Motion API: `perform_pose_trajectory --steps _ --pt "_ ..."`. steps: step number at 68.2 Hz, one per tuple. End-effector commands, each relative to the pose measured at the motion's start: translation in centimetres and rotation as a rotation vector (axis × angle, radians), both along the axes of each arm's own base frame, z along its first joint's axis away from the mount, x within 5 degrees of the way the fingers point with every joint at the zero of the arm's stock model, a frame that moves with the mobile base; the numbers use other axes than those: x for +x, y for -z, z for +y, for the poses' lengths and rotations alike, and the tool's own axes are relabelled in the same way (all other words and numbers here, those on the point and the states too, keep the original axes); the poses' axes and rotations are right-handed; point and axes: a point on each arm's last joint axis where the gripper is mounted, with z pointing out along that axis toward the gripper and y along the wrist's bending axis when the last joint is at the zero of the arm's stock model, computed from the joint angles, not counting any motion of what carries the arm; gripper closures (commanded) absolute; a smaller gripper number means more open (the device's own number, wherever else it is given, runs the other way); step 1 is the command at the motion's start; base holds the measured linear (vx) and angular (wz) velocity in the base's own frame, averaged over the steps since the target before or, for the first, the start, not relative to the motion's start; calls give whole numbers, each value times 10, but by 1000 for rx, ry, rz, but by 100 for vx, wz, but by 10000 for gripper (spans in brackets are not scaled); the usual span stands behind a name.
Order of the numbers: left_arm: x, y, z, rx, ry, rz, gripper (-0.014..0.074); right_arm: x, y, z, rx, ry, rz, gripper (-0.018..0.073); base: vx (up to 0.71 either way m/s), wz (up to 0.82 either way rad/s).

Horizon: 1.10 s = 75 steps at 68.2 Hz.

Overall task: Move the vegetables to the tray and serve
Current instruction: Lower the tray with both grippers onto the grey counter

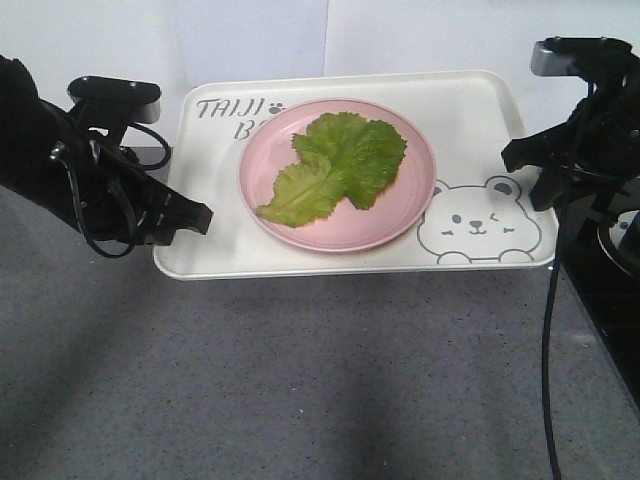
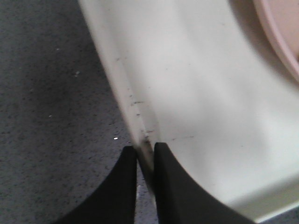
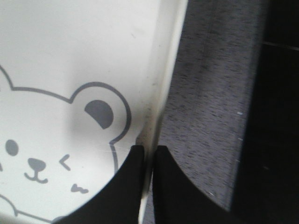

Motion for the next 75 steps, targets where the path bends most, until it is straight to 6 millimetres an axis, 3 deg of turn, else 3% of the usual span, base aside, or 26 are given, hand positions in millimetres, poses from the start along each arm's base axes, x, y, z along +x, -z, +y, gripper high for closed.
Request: perform_pose_trajectory --steps 1,17,28,43,62,75 --pt "2 -17 -5 -15 36 -114 602 4 -14 19 161 -76 -83 565 0 0" --pt "18 8 -7 65 41 -65 602 30 26 25 170 -113 14 565 0 0" --pt "32 35 -14 97 45 7 602 44 61 37 141 -169 94 565 0 0" --pt "45 73 -20 145 50 118 602 53 92 44 68 -180 178 561 0 0" --pt "51 102 -22 194 57 223 602 54 101 40 -5 -165 224 518 0 0" --pt "50 103 -21 202 62 237 592 52 102 40 -5 -167 241 394 0 0"
